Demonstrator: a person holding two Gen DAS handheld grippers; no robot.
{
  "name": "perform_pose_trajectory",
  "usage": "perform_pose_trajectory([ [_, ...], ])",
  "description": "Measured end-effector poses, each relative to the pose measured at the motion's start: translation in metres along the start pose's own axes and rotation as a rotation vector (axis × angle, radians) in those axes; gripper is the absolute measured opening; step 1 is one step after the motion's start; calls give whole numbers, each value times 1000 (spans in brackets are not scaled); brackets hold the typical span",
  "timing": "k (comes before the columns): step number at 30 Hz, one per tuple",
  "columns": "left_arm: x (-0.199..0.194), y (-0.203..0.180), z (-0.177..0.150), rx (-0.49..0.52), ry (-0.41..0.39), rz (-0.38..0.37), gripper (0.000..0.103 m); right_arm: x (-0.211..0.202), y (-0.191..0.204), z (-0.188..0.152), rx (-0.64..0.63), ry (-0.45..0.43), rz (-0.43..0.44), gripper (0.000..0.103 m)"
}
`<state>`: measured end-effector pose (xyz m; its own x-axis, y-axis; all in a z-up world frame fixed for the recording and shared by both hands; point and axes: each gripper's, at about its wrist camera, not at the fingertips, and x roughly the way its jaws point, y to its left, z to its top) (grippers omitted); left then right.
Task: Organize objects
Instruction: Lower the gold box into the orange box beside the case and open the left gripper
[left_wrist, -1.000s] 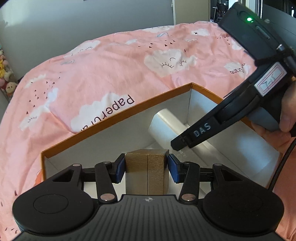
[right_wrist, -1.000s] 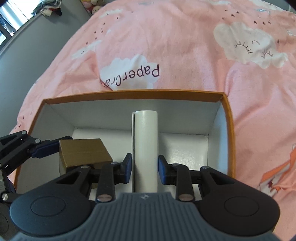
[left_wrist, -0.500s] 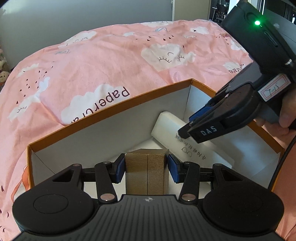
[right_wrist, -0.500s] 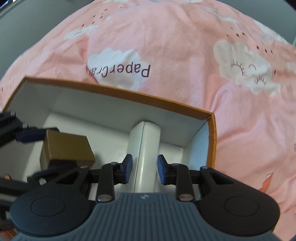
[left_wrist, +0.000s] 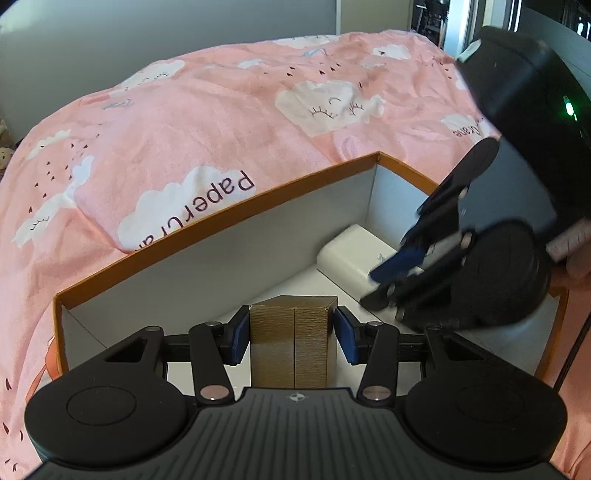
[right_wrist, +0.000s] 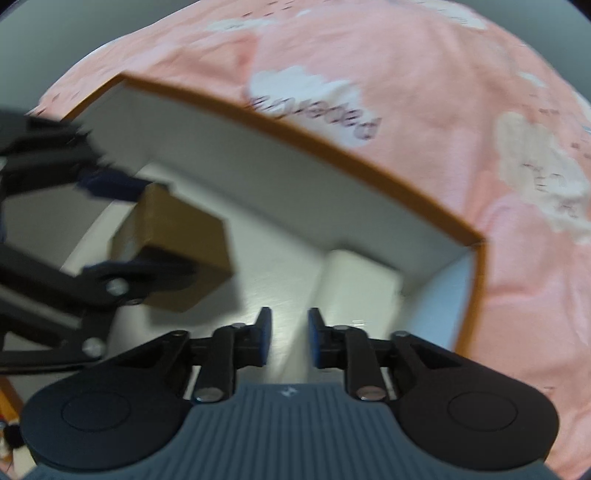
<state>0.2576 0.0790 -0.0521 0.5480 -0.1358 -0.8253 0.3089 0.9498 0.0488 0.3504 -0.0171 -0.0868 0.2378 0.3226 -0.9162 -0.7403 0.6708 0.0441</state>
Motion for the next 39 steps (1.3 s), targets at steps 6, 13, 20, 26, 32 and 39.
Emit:
perform_pose_trajectory([
  [6, 7, 1, 0, 33, 57, -16, 50, 20, 6, 1, -40, 70, 34, 13],
  [13, 9, 1, 2, 54, 106, -13, 52, 30, 9, 2, -93, 69, -63, 2],
  [20, 17, 1, -3, 64, 225, 13, 50, 23, 10, 5, -114, 9, -192, 6],
  [26, 10, 4, -4, 77, 205, -52, 50, -3, -16, 0, 25, -37, -99, 7],
  [32, 7, -10, 0, 115, 218, -202, 50, -31, -26, -13, 61, -51, -14, 9],
  [39, 16, -18, 3, 135, 262, -314, 50, -33, -32, -15, 172, -54, 137, 15],
])
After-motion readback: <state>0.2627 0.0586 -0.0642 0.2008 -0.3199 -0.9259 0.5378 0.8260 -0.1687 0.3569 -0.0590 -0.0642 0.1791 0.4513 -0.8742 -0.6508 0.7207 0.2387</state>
